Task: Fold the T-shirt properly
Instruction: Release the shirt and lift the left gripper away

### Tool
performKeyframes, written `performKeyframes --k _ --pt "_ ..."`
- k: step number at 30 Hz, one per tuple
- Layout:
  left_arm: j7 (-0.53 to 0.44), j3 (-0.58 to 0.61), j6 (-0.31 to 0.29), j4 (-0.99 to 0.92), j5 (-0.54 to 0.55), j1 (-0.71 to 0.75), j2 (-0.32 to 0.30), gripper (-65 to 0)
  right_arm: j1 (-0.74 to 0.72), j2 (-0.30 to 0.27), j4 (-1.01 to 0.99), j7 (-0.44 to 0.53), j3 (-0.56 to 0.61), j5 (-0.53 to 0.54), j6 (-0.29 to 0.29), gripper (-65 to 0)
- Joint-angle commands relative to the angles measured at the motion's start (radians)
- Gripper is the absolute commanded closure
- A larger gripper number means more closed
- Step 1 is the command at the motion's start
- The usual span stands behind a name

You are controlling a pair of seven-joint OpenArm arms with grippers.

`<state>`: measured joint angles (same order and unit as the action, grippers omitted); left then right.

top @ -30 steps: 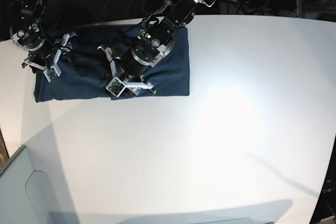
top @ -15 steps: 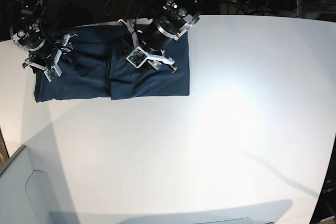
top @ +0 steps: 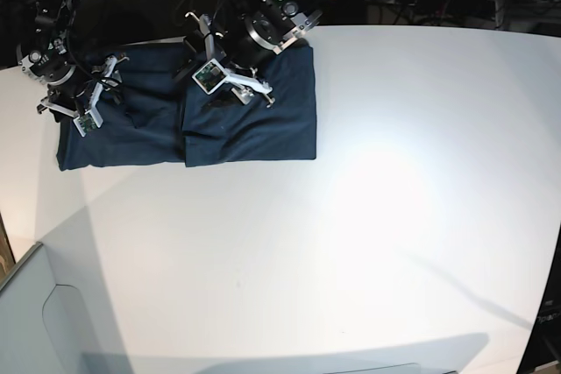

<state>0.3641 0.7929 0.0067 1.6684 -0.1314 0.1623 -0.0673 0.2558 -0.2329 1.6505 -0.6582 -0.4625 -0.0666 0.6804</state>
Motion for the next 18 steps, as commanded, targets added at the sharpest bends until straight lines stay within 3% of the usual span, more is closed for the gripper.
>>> performKeyframes --k 1,18 --pt "-0.018 0.026 0.002 -0.011 -0.009 -0.014 0.019 -36.9 -0.005 -0.013 0.017 0.015 -0.005 0.012 0.018 -41.1" --pt "-0.018 0.049 0.002 -0.116 -0.009 -0.051 0.059 -36.6 -0.005 -0.013 0.017 0.012 -0.005 0.012 0.018 -41.1"
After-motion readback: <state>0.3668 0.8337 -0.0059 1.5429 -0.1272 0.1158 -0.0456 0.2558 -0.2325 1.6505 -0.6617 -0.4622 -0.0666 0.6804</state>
